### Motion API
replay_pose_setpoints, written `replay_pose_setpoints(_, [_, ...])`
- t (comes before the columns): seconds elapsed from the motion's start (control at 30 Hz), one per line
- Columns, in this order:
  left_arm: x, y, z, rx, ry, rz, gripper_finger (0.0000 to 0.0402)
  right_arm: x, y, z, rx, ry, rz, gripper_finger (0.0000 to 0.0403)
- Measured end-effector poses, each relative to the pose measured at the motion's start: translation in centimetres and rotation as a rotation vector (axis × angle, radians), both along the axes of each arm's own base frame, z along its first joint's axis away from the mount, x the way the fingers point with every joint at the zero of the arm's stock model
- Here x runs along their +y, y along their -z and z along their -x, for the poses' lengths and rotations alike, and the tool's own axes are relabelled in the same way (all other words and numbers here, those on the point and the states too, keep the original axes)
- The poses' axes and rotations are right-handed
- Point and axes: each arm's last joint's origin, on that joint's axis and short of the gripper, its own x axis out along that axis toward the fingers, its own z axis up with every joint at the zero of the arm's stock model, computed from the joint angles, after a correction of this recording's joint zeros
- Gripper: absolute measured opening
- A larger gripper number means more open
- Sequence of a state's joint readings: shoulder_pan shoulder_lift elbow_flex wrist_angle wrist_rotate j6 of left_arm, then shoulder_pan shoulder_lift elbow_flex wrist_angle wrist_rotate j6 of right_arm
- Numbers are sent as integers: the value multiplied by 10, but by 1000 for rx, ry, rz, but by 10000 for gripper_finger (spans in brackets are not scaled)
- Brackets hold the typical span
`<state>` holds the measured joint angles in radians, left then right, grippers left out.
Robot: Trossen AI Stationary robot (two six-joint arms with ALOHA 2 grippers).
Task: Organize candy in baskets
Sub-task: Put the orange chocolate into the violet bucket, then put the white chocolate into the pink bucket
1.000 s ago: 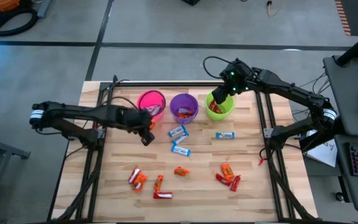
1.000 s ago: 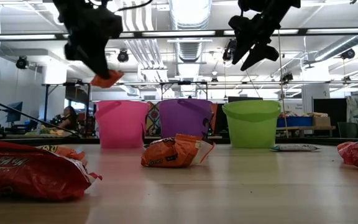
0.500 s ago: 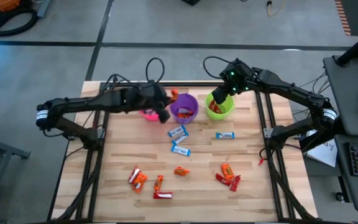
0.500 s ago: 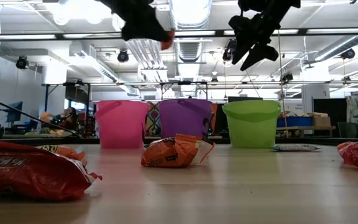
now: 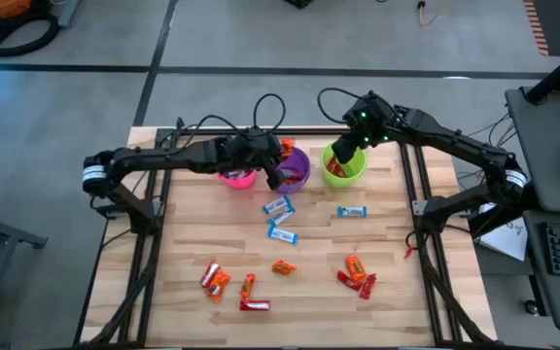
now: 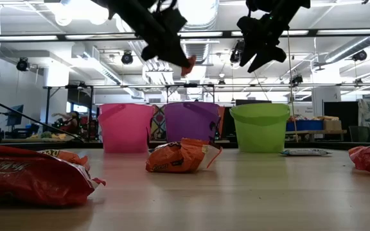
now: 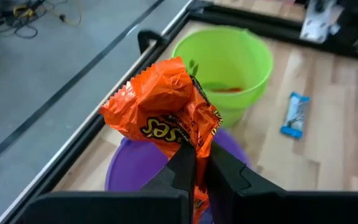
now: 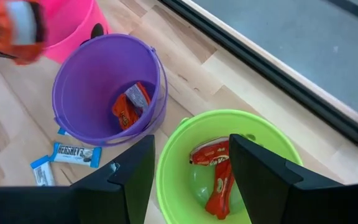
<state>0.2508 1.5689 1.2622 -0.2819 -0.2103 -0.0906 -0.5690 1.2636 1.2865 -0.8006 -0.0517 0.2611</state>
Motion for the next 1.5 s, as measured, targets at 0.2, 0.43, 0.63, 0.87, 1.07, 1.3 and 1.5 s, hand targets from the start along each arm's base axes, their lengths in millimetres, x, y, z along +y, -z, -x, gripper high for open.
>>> replay_pose_setpoints(0.2, [13, 21, -5, 64, -33, 18, 6, -2, -2, -1, 1, -21, 52, 196])
replay_pose_setpoints(0.43, [17, 25, -11, 77, -39, 37, 18, -2, -2, -1, 4, -21, 63, 196])
replay_pose_setpoints(0.63, [18, 24, -14, 82, -38, 45, 51, -2, -2, -1, 3, -20, 62, 196])
replay_pose_setpoints(0.87, [17, 25, -13, 92, -41, 53, 92, -2, -2, -1, -11, 16, 32, 196])
replay_pose_setpoints(1.07, [11, 10, -5, 57, 48, 117, 107, 3, 1, 1, -36, 36, -117, 196])
replay_pose_setpoints(1.3, [0, -25, 23, -1, 149, 132, 107, 18, 7, 3, -24, 1, -373, 196])
replay_pose_setpoints(1.5, [-16, -40, 62, 112, 216, 242, 107, 50, 14, 3, 121, -45, -552, 196])
